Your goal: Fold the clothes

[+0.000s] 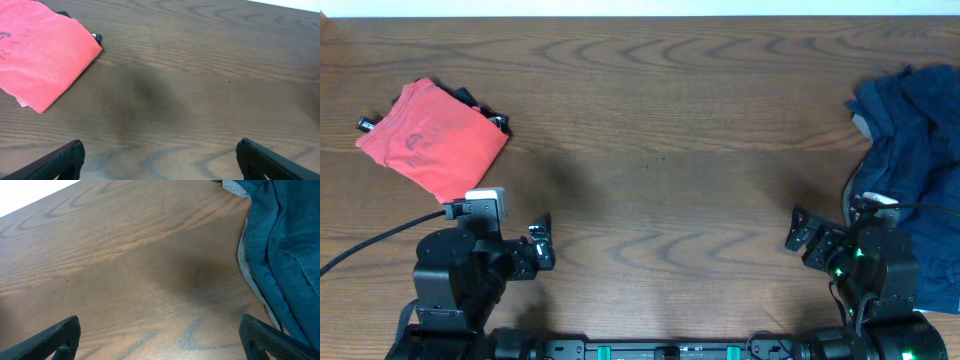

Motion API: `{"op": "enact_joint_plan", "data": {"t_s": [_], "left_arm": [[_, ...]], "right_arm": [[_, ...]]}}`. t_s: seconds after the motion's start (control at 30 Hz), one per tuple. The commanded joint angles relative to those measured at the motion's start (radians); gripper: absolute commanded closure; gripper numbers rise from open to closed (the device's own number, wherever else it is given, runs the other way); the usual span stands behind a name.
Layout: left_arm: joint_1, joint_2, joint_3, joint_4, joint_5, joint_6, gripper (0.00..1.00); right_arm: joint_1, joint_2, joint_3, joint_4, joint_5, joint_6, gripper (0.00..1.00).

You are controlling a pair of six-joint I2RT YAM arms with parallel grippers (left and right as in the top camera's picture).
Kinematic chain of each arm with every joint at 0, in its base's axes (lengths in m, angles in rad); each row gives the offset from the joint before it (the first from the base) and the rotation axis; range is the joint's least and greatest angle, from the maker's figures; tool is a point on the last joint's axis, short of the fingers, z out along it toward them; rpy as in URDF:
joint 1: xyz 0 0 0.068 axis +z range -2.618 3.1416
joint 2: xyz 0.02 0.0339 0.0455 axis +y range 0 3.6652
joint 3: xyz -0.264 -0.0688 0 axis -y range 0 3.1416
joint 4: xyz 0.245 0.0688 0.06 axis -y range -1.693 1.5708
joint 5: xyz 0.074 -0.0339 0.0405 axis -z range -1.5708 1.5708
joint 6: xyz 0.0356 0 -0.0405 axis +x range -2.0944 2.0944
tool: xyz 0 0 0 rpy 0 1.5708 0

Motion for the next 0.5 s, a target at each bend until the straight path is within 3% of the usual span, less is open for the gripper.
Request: {"op": "enact_joint_plan", "data": {"t_s": [0.0,0.17,0.47], "left_arm": [[-0.002,-0.003,-0.009,0.003,-0.009,-0.002,0.02],[-0.002,-0.003,-0.008,0.003,-0.009,-0.002,0.02],[-0.002,-0.003,-0.008,0.003,-0.009,-0.002,0.02]], "right_arm": [[0.011,-0.010,-0.008,-0.002,0.017,0.014,0.01],[0.011,-0.073,-0.012,-0.040,0.050,0.000,0.01],[0.009,-0.330,-0.198,0.158,-0.008,-0.282,0.01]]}}
